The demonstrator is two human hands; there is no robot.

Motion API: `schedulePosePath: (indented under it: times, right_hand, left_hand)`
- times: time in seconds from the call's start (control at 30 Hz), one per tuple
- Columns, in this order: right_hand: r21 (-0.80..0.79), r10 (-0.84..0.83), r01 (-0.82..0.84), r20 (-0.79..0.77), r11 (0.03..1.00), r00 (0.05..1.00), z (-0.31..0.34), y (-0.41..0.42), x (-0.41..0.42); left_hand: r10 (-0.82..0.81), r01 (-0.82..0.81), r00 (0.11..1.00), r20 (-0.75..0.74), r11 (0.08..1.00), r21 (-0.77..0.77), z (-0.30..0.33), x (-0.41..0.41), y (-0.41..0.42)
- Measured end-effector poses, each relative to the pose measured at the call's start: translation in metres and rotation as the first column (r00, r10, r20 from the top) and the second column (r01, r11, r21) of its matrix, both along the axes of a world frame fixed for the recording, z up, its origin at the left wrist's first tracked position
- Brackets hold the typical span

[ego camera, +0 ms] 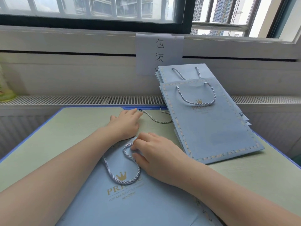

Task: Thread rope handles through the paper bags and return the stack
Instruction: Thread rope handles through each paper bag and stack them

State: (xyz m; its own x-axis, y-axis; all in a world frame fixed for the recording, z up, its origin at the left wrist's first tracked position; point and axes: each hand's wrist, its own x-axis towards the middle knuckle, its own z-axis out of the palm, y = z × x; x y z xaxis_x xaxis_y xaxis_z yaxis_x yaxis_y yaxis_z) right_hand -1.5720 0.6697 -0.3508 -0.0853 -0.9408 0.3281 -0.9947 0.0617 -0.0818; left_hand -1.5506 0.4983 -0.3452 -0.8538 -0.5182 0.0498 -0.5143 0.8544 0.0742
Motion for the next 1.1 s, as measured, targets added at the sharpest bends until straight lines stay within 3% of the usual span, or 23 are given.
schedulePosePath:
  times: [0.33, 0.43, 0.63, 0.8, 0.93, 1.1]
  right_hand:
    - [0.008, 0.003, -0.003, -0.038, 1.0, 0.999, 0.004, 0.0, -0.002]
    - [0.043, -0.029, 0.031, -0.038, 0.999, 0.999, 0.011, 0.002, -0.002]
    - [0.106, -0.133, 0.131, 0.01, 0.986, 0.991, 0.019, 0.007, -0.007]
    - [0.063, -0.166, 0.163, 0.032, 0.985, 0.986, 0.016, 0.007, -0.009]
    - [0.011, -0.158, 0.158, 0.079, 0.987, 0.984, 0.013, 0.008, -0.011]
    - [-0.022, -0.178, 0.184, 0.161, 0.983, 0.971, 0.008, 0.007, -0.011]
  left_hand:
    - [-0.209, 0.203, 0.975, 0.077, 0.976, 0.083, 0.001, -0.029, 0.003]
    - [-0.236, 0.235, 0.972, -0.002, 0.965, 0.117, 0.002, -0.036, -0.003]
    - [-0.107, 0.099, 0.982, -0.153, 0.993, -0.062, 0.005, -0.015, -0.006]
    - [0.01, -0.012, 0.995, -0.101, 1.0, -0.019, 0.008, 0.018, -0.014]
    - [0.103, -0.109, 0.957, -0.271, 0.994, -0.006, 0.014, 0.05, -0.003]
    - [-0.036, 0.013, 0.871, -0.49, 0.999, -0.051, 0.023, 0.073, 0.029]
